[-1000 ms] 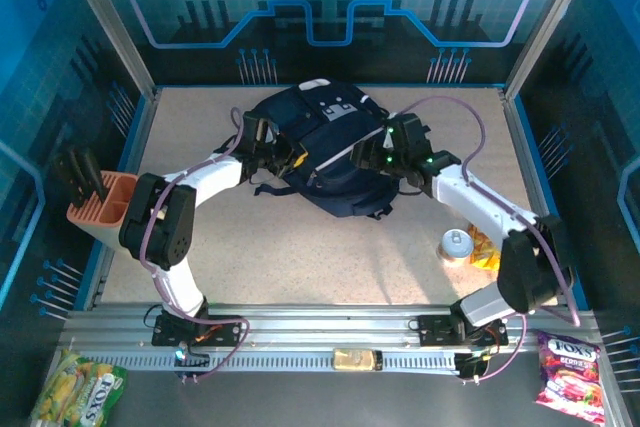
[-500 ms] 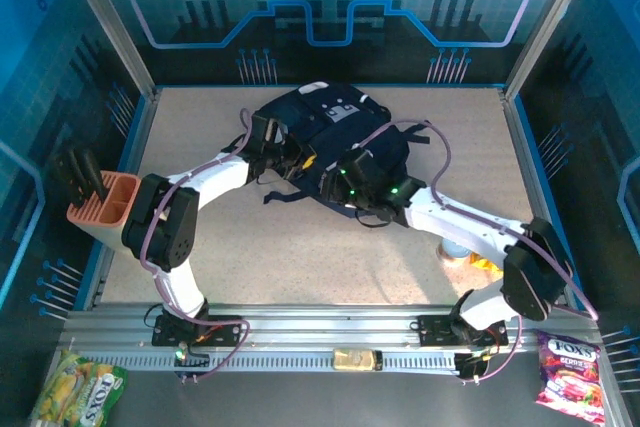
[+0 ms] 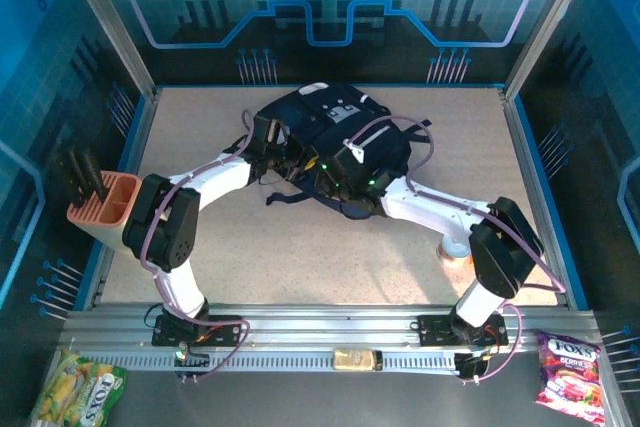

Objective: Pack books, pencil case, and school supplies into a backpack

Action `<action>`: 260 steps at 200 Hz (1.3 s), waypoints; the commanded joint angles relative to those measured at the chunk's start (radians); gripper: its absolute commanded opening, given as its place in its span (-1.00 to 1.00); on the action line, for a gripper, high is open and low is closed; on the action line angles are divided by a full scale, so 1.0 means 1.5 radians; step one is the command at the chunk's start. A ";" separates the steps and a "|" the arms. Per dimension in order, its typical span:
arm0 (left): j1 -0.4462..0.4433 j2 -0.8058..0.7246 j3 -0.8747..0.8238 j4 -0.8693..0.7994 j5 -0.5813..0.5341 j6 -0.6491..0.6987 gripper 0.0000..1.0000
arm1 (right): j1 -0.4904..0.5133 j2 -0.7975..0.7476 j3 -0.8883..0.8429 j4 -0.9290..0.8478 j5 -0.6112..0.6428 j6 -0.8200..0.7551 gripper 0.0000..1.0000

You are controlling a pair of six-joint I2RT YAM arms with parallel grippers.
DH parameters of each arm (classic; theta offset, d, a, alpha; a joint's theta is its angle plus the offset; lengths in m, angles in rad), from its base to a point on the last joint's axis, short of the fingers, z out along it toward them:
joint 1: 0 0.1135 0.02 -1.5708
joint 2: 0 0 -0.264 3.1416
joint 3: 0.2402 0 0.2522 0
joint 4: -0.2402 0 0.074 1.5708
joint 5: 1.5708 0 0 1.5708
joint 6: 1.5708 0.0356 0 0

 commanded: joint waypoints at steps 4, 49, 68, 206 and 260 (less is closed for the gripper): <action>-0.015 -0.027 -0.005 0.015 0.045 -0.005 -1.00 | 0.012 0.034 0.039 -0.013 0.061 0.018 -0.32; -0.015 -0.032 -0.006 0.014 0.048 -0.004 -1.00 | 0.009 0.080 0.082 -0.037 0.080 0.035 -0.39; -0.015 -0.033 -0.007 0.014 0.048 -0.005 -1.00 | 0.010 0.098 0.095 -0.054 0.099 0.045 -0.38; -0.003 -0.025 -0.005 0.004 0.052 0.006 -1.00 | 0.002 0.055 0.079 -0.102 0.105 -0.006 -0.91; 0.012 -0.027 -0.007 -0.006 0.028 0.029 -1.00 | -0.017 -0.035 -0.016 -0.128 0.089 -0.021 -0.93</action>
